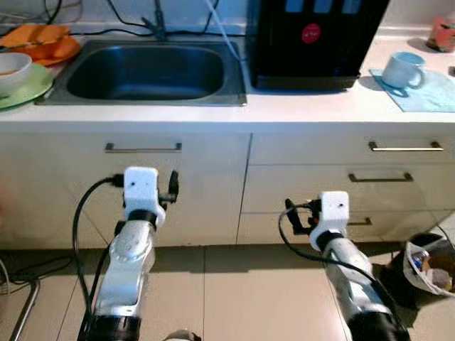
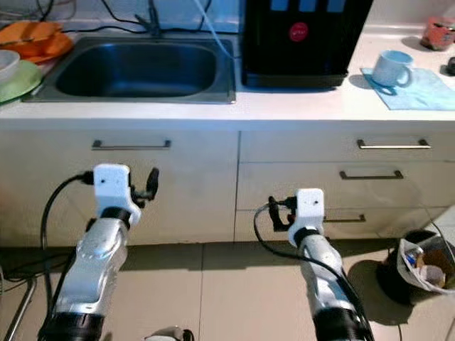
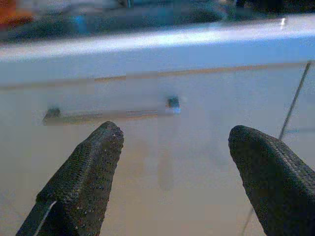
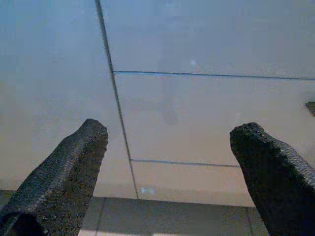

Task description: Kitchen organization

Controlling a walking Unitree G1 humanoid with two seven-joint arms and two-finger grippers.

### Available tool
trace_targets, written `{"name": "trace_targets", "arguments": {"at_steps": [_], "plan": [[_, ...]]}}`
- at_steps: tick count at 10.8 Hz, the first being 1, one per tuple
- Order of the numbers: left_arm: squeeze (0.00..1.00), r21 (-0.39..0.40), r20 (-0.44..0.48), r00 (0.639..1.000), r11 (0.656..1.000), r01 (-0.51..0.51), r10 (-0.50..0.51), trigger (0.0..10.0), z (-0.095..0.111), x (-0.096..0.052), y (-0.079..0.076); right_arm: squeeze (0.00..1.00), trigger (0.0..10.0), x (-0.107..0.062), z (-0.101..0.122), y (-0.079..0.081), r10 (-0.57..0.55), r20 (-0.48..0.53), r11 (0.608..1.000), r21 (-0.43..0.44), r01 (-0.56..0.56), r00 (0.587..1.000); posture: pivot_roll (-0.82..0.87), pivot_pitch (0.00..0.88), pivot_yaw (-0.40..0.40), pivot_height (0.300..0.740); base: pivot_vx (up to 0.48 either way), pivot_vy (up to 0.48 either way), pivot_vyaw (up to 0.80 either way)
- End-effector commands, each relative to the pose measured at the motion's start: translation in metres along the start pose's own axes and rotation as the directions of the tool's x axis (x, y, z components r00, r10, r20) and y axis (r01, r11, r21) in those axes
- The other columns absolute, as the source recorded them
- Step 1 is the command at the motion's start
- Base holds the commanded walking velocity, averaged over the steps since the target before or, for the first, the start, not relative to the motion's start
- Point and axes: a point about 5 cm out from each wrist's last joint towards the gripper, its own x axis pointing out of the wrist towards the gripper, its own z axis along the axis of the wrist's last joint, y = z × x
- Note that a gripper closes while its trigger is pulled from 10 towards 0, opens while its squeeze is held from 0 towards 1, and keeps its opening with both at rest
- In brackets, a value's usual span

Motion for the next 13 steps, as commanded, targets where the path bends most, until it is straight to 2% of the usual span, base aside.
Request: {"name": "trace_targets", "arguments": {"at_steps": [1, 2, 3, 4, 5, 7, 10, 11, 13], "plan": [[0.0, 0.003, -0.017, 1.0, 1.0, -0.004, 0.004, 10.0, 0.0, 0.0, 0.003, 0.0, 10.0, -0.002, 0.008, 0.001, 0.014, 0.029, 0.998, -0.06, -0.012, 0.999, 0.16, 0.0, -0.013, 0.74, 0.0, 0.0, 0.0], [0.0, -0.042, -0.002, 1.0, 0.999, -0.006, 0.006, 10.0, 0.009, 0.004, -0.001, 0.0, 10.0, -0.004, 0.016, -0.003, -0.01, 0.05, 0.998, -0.054, 0.013, 0.999, 0.15, 0.0, -0.012, 0.74, 0.0, 0.0, 0.0], [0.0, -0.068, 0.027, 1.0, 0.998, 0.002, 0.0, 10.0, 0.021, 0.007, -0.01, 0.0, 10.0, -0.002, 0.023, -0.002, -0.012, 0.061, 1.0, -0.001, 0.012, 0.998, 0.14, 0.0, -0.012, 0.74, 0.0, 0.0, 0.0], [0.0, -0.055, 0.069, 0.997, 0.998, 0.02, -0.016, 10.0, 0.032, 0.008, -0.015, 0.0, 10.0, -0.002, 0.03, 0.0, -0.031, 0.07, 0.999, 0.036, 0.029, 0.997, 0.14, 0.0, -0.012, 0.74, 0.0, 0.0, 0.0], [0.0, -0.084, 0.082, 0.997, 0.996, 0.012, -0.005, 10.0, 0.038, 0.01, -0.012, 0.0, 10.0, 0.0, 0.039, 0.0, -0.061, 0.085, 0.998, 0.005, 0.061, 0.995, 0.14, 0.0, -0.011, 0.74, 0.0, 0.0, 0.0], [0.0, -0.095, 0.072, 0.997, 0.995, 0.002, 0.005, 10.0, 0.039, 0.011, -0.01, 0.0, 10.0, 0.004, 0.052, -0.002, -0.073, 0.114, 0.997, 0.026, 0.07, 0.991, 0.14, 0.0, -0.01, 0.74, 0.0, 0.0, 0.0], [0.0, -0.119, 0.06, 0.998, 0.993, -0.012, 0.019, 10.0, 0.039, 0.013, -0.009, 0.0, 10.0, 0.005, 0.057, 0.0, -0.103, 0.125, 0.995, -0.005, 0.104, 0.987, 0.14, 0.0, -0.014, 0.74, 0.0, 0.0, 0.0], [0.0, -0.133, 0.058, 0.998, 0.991, -0.006, 0.013, 10.0, 0.039, 0.013, -0.01, 0.0, 10.0, 0.007, 0.06, -0.003, -0.123, 0.123, 0.992, 0.023, 0.121, 0.985, 0.14, 0.0, -0.013, 0.74, 0.0, 0.3, 0.0], [0.0, -0.129, 0.053, 0.999, 0.992, -0.005, 0.012, 10.0, 0.038, 0.014, -0.011, 0.0, 10.0, 0.008, 0.06, -0.002, -0.127, 0.122, 0.992, 0.02, 0.125, 0.984, 0.14, 0.0, -0.011, 0.74, 0.0, 0.287, 0.0]]}}
